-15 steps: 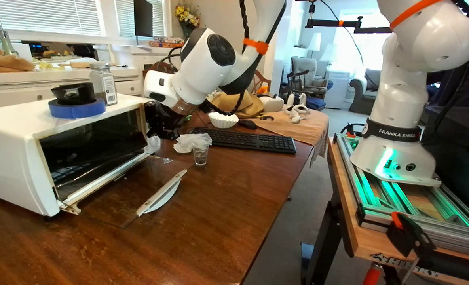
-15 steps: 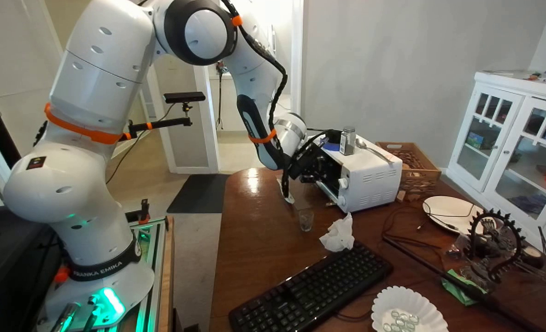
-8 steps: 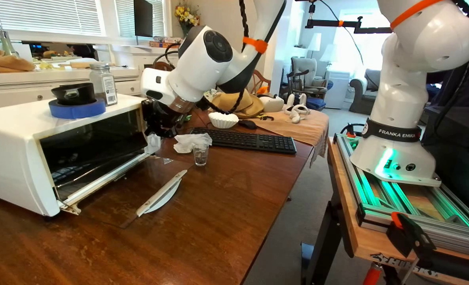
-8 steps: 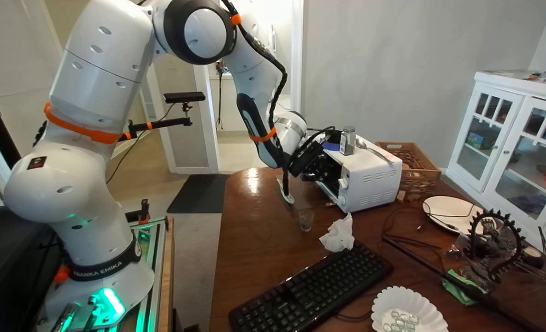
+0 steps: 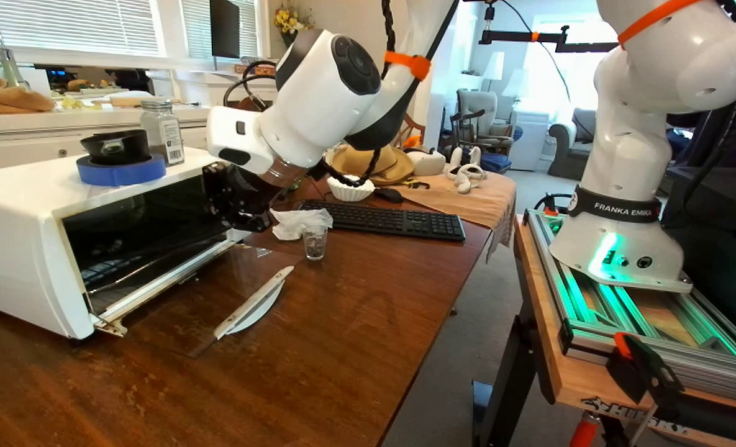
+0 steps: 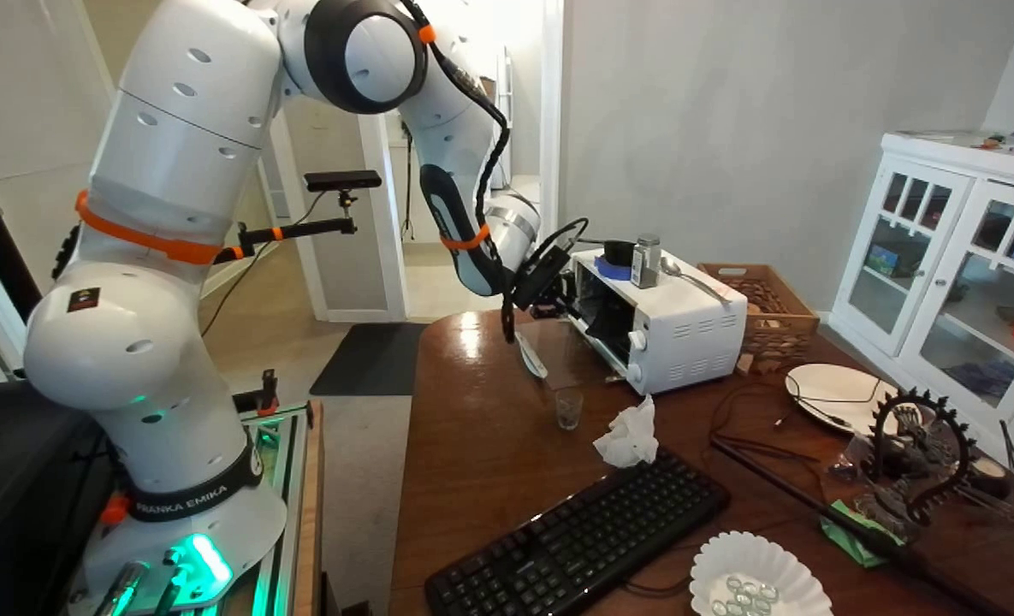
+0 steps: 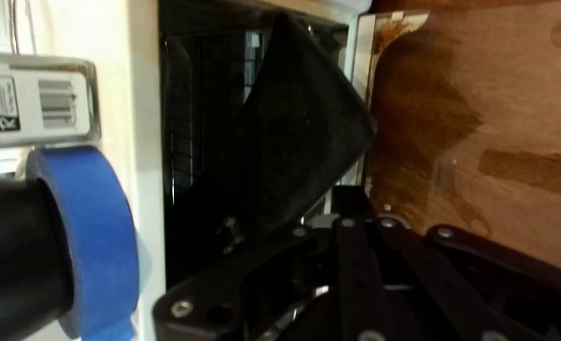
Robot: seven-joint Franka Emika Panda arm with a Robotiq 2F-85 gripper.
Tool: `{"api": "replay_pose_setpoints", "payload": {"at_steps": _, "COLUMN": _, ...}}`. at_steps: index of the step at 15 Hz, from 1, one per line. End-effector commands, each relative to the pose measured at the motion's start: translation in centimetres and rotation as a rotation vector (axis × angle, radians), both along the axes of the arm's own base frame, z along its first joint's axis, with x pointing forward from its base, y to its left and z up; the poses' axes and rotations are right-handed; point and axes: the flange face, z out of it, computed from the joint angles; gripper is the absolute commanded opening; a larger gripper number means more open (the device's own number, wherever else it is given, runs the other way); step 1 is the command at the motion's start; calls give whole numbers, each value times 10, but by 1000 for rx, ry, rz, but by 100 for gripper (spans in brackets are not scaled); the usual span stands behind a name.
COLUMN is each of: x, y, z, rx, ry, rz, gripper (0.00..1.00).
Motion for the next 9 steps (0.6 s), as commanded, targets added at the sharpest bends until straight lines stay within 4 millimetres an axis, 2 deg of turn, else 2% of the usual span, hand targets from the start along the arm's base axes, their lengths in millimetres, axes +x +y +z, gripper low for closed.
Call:
{"api": "replay_pose_setpoints", "payload": {"at_steps": 1, "x": -16, "y": 15, "z": 5, "rx": -18, "ry": -3, "rz": 35, "gripper": 0}}
{"api": "replay_pose_setpoints", "payload": {"at_steps": 5, "x": -28, "y": 25, "z": 0, "rx": -9, "ry": 23, "rz": 48, "gripper": 0}}
{"api": "replay_pose_setpoints", "payload": {"at_steps": 9, "x": -34, "y": 22, "z": -9, "rx": -26, "ry": 31, "rz": 21, "gripper": 0}}
